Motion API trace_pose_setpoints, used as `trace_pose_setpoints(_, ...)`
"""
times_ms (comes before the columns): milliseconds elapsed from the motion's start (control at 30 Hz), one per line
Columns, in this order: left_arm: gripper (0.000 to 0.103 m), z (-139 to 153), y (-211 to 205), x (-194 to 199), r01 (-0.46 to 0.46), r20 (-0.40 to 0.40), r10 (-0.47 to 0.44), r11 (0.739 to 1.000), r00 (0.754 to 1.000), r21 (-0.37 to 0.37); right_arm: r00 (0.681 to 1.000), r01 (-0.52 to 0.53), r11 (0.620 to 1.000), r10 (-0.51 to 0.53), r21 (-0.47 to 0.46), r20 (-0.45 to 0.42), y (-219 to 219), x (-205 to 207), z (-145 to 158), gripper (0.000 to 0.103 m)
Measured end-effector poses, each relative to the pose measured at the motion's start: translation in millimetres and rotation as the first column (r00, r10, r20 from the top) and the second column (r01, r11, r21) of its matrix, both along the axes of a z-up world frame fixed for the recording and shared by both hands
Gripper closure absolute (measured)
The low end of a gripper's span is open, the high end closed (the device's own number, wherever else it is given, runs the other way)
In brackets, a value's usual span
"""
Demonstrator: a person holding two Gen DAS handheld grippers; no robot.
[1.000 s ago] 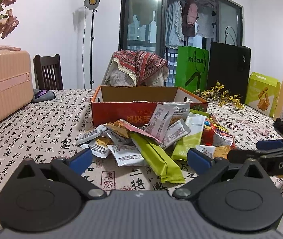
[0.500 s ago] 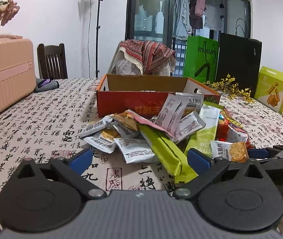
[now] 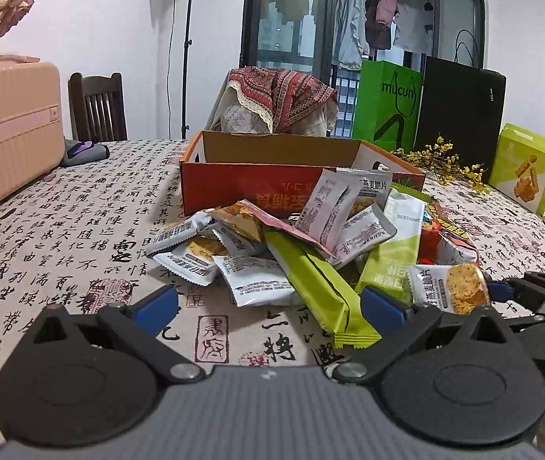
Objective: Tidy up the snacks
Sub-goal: 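Reach the left tool into the pile and grasp the green snack bar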
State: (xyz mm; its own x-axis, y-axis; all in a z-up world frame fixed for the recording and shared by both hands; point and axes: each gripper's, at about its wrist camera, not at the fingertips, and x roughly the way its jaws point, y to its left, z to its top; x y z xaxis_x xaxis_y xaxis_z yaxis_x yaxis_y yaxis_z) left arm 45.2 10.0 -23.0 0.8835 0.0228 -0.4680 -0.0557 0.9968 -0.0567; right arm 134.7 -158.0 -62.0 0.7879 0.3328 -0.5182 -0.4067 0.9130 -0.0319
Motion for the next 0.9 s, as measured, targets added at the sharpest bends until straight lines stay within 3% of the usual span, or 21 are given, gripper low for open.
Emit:
trace_pose_setpoints(267, 0.000, 2, -12, 13, 0.000, -0.026, 0.001, 0.999, 1.000, 0.035, 0.998, 0.004, 0.997, -0.008, 0.074, 0.054, -23, -6, 18, 0.038)
trace_pose_setpoints(500, 0.000, 5, -43, 40, -0.001, -0.063, 0.009, 0.992, 0.998, 0.128, 0.994, 0.045, 0.992, -0.056, 0.120, 0.090, -48, 1, 28, 0.038)
trace_pose_setpoints(633, 0.000, 0, -58, 61, -0.039, -0.104, 0.062, 0.978, 0.993, 0.207, 0.992, 0.070, 0.987, -0.084, 0.147, 0.089, -62, 7, 29, 0.038)
trace_pose_setpoints(900, 0.032, -11, -65, 94, -0.104, -0.167, 0.141, 0.971, 0.976, 0.213, 0.994, 0.076, 0.978, -0.090, 0.196, 0.066, -73, 15, 20, 0.038)
